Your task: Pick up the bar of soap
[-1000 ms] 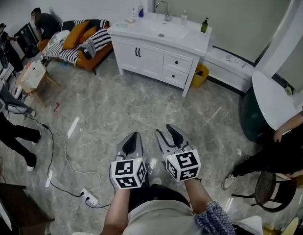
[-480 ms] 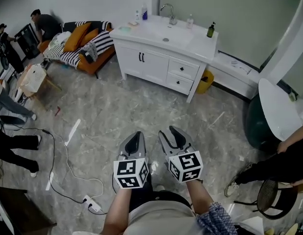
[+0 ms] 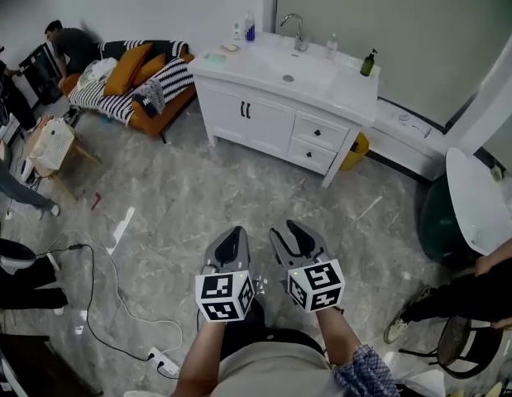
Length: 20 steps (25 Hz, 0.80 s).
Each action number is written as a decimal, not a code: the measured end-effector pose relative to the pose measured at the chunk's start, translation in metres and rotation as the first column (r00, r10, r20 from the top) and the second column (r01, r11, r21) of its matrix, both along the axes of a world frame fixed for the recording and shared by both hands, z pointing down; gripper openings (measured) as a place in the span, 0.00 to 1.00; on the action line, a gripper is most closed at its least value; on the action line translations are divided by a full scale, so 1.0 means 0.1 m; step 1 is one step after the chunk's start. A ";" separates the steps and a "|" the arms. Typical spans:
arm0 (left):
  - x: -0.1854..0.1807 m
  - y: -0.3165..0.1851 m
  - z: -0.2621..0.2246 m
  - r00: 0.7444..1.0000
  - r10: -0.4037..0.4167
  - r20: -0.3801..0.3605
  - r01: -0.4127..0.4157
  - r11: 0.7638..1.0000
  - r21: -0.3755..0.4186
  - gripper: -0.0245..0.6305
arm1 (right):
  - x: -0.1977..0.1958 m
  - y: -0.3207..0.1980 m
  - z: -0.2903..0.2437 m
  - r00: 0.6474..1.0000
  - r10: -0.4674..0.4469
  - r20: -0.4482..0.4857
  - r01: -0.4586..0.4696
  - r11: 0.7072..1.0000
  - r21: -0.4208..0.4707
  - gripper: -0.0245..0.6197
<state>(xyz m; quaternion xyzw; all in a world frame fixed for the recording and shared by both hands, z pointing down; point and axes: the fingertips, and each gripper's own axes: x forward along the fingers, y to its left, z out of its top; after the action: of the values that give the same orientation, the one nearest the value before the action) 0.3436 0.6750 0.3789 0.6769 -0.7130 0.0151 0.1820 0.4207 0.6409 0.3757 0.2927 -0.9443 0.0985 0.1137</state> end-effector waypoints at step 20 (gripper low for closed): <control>-1.04 -0.70 -0.02 0.999 0.027 -0.043 -0.026 0.999 0.021 0.04 | -0.91 -0.78 0.05 0.996 0.073 -0.049 -0.074 0.997 -0.005 0.28</control>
<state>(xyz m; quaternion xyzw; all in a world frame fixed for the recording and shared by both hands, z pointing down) 0.2401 0.6047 0.3769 0.6882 -0.7002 -0.0045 0.1901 0.3299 0.5625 0.3804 0.3292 -0.9294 0.0988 0.1342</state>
